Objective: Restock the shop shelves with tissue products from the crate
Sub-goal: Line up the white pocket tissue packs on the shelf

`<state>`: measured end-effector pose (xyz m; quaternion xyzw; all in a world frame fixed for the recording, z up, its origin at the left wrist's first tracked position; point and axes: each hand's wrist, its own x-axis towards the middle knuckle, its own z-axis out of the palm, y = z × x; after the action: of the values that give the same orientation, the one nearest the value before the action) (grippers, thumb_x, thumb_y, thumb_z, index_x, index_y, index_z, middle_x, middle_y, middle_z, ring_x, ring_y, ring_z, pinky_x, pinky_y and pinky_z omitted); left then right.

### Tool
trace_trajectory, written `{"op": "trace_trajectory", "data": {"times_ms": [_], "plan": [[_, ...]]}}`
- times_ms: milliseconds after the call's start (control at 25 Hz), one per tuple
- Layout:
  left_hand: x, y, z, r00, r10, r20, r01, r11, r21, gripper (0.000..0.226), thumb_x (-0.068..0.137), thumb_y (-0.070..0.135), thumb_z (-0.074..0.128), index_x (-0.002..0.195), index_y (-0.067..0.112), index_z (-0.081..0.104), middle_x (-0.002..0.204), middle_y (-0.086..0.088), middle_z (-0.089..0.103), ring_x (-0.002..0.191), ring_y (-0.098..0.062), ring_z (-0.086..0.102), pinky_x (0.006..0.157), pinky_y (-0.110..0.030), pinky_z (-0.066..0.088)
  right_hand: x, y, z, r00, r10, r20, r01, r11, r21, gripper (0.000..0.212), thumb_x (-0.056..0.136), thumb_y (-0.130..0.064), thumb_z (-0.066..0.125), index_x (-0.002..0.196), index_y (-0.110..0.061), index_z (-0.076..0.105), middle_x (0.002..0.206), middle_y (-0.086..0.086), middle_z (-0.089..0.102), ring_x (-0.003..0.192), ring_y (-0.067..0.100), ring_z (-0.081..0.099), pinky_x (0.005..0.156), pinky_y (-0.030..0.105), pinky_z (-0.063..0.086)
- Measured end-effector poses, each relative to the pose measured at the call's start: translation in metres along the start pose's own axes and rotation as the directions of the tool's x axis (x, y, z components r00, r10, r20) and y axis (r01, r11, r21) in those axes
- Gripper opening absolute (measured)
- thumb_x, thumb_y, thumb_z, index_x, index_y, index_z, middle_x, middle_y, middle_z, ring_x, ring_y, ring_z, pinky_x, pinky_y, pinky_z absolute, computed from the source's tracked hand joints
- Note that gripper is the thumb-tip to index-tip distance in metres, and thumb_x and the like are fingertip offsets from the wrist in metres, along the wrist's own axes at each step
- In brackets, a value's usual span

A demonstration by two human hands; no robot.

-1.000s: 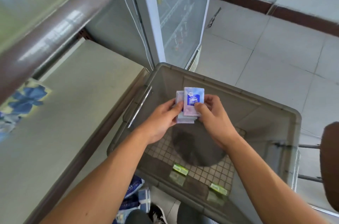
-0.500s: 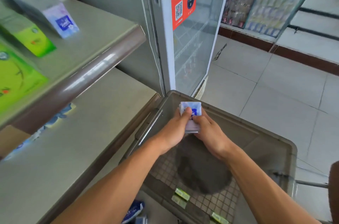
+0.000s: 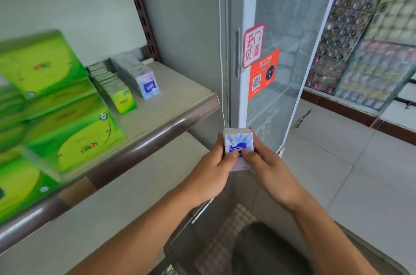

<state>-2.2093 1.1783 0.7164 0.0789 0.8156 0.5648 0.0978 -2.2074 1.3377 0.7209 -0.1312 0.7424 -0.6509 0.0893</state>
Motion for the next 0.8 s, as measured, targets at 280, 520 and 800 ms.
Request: {"op": "trace_trajectory", "data": {"times_ms": [280,520,800], "plan": [[0.009,0.039,-0.056,0.949,0.145,-0.281,-0.092,0.977,0.192,0.053,0.091,0.045,0.041,0.142,0.032,0.039,0.132,0.005,0.058,0.119,-0.008,0.056,0.107,-0.039,0.042,0.061,-0.055,0.012,0.964,-0.219,0.153,0.231,0.971,-0.067,0.032,0.102,-0.012,0.042,0.127,-0.026,0.056,0.113,-0.013,0.069,0.108,0.002,0.062,0.092,0.015,0.045],[0.012,0.047,-0.114,0.888,0.178,-0.423,-0.079,0.967,0.242,0.043,0.084,0.038,0.053,0.125,0.026,0.053,0.119,0.008,0.065,0.109,-0.007,0.062,0.1,-0.039,0.048,0.118,-0.071,0.037,0.928,-0.264,0.264,0.296,0.951,-0.088,0.037,0.101,-0.022,0.046,0.138,-0.021,0.048,0.119,-0.012,0.066,0.11,0.002,0.061,0.095,0.015,0.045],[0.025,0.028,-0.149,0.846,0.126,-0.518,0.02,0.964,0.267,0.057,0.09,0.015,0.059,0.141,0.029,0.037,0.129,0.01,0.06,0.115,-0.003,0.057,0.1,-0.023,0.044,0.172,-0.064,0.072,0.908,-0.259,0.33,0.36,0.884,-0.298,0.053,0.1,-0.027,0.049,0.149,-0.021,0.033,0.136,-0.01,0.057,0.124,0.005,0.052,0.109,0.028,0.038]]}}
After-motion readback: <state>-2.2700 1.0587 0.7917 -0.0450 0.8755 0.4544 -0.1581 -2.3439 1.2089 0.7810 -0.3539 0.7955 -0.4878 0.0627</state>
